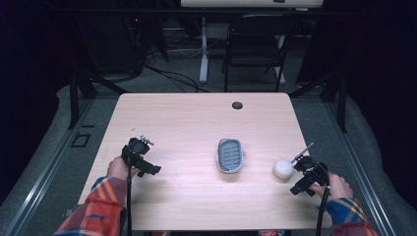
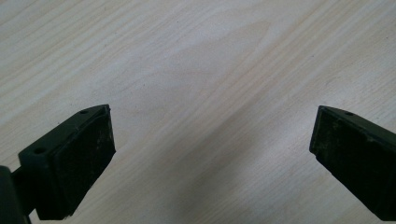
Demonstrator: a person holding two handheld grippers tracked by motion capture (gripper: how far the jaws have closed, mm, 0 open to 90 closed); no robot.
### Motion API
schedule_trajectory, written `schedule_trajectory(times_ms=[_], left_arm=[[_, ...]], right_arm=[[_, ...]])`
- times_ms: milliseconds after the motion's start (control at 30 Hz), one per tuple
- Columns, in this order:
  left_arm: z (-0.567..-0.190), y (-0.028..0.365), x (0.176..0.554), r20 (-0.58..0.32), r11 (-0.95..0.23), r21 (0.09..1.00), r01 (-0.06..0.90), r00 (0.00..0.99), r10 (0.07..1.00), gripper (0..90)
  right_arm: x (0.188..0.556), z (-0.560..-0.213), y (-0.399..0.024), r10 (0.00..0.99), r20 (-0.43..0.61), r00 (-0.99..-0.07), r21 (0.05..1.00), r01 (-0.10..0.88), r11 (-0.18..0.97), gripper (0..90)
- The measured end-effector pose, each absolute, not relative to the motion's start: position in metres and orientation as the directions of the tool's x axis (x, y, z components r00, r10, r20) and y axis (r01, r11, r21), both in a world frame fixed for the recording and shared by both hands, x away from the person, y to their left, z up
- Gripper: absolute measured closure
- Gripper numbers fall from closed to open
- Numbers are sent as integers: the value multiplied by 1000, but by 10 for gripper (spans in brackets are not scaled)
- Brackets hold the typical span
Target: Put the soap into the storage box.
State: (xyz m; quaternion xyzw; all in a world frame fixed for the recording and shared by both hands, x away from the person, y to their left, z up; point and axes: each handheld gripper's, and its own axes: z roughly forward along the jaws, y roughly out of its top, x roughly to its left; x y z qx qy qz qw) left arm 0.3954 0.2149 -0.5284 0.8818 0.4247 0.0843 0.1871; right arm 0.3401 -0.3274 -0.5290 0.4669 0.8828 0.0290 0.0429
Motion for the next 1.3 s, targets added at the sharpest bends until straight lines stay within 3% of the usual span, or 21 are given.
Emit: schedule_trajectory(times_ms=[267,300,400,533,667,1200,1233,1300], left_arm=[[-529,216,395,-9,-570,401,717,625,780,0],[-529,216,395,-9,-570,400,718,625,780,0],[-529,216,394,-9,-567,403,718,623,782,0],[-528,215,394,-8,-568,401,719,622,783,0],[-528,215,394,-8,-568,400,719,623,782,0],[-529,213,395,-12,-573,396,718,628,778,0],[-529,213,395,-11,-573,396,717,628,778,0],[-530,213,395,-12,-572,396,719,627,779,0]], right_arm=[[341,-530,-326,827,-44,-561,93,821,563,34],[340,-532,-325,838,-36,-545,127,829,544,34],[343,-528,-326,813,-54,-579,66,811,582,34],[340,-531,-325,835,-52,-548,115,827,550,34],[343,-527,-325,815,-64,-576,72,812,580,33],[350,-524,-322,807,-66,-586,75,804,590,0],[349,-527,-321,827,-50,-561,124,818,562,0],[351,-525,-320,824,-58,-563,117,816,566,0]])
